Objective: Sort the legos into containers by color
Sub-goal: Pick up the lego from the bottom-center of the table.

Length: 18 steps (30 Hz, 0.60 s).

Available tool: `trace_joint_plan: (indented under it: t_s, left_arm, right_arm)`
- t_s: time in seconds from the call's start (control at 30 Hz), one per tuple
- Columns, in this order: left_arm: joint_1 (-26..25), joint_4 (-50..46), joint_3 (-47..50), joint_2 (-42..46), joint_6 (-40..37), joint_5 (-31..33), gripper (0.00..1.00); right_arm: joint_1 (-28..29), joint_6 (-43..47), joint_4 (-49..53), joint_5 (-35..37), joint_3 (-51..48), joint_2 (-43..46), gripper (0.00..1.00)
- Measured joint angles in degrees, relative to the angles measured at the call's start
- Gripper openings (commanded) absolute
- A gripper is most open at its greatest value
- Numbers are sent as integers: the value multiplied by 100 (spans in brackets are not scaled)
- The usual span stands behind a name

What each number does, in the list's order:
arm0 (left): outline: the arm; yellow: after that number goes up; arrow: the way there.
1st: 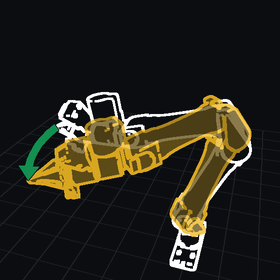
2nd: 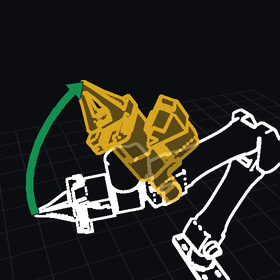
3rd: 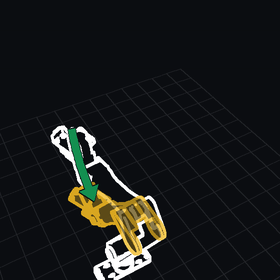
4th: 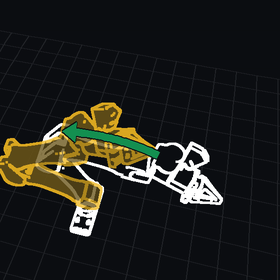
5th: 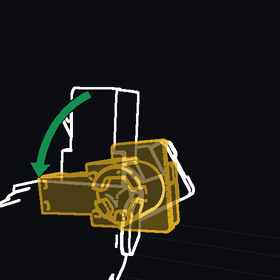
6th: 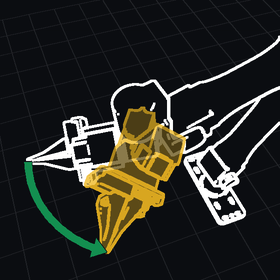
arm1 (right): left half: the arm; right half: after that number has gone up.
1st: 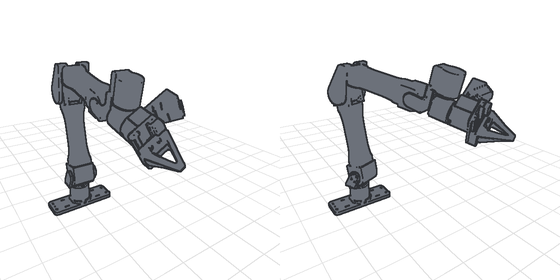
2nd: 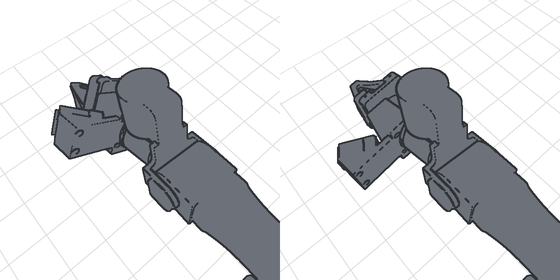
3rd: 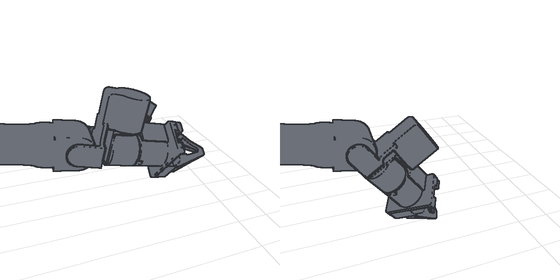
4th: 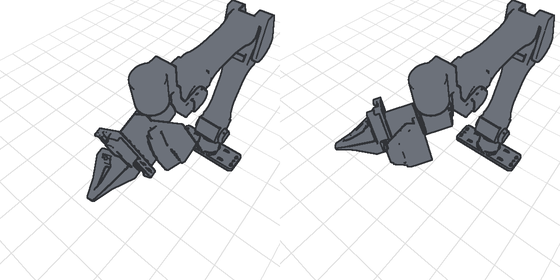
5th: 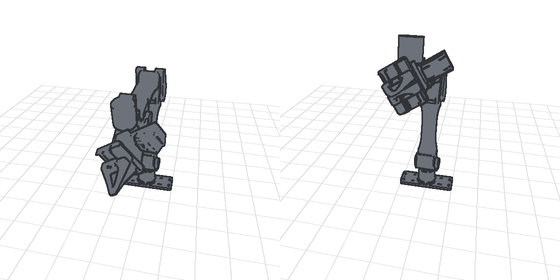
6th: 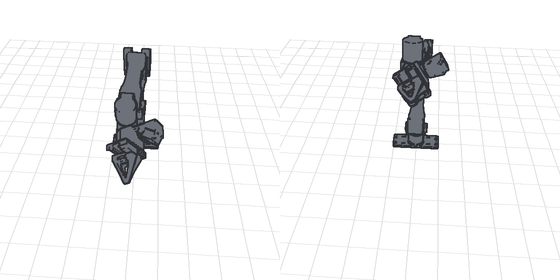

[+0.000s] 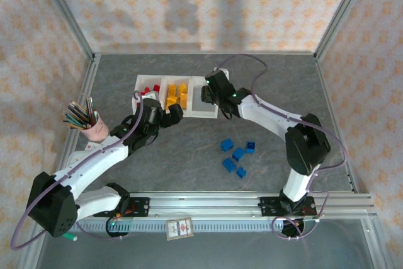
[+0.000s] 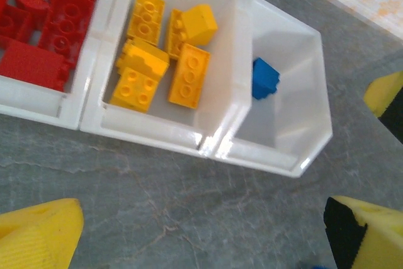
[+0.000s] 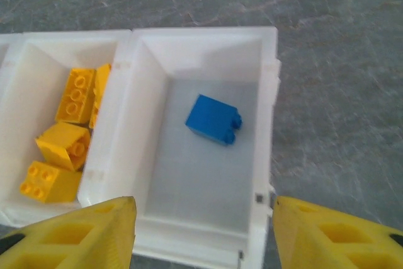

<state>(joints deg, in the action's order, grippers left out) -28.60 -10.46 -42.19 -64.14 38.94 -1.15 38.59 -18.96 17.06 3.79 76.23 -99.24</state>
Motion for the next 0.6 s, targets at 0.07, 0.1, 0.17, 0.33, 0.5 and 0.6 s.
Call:
trace_joint_plan:
  t_s: [0.07,0.1,0.17,0.33,0.5,0.6]
  left_arm:
    - [-192,0,68,44,4,0,99]
    - [-306,0,109,50,9,2,99]
    - [-535,2,212,63,48,9,99]
    - [-1150,136,531,72,286,33,99]
    - [-1744,236,603,70,527,219,99]
    - [-2094,341,603,22,660,337,99]
  right_arm:
    - [0,-50,-9,-2,-339,267,61]
    - [0,-76,0,-4,-520,415,61]
    - [0,-136,15,-15,-874,713,62]
    - [0,-376,157,79,-1742,1508,64]
    - [0,-820,671,396,-2546,2382,67]
    - [-2,-1158,1047,588,-2894,2833,68]
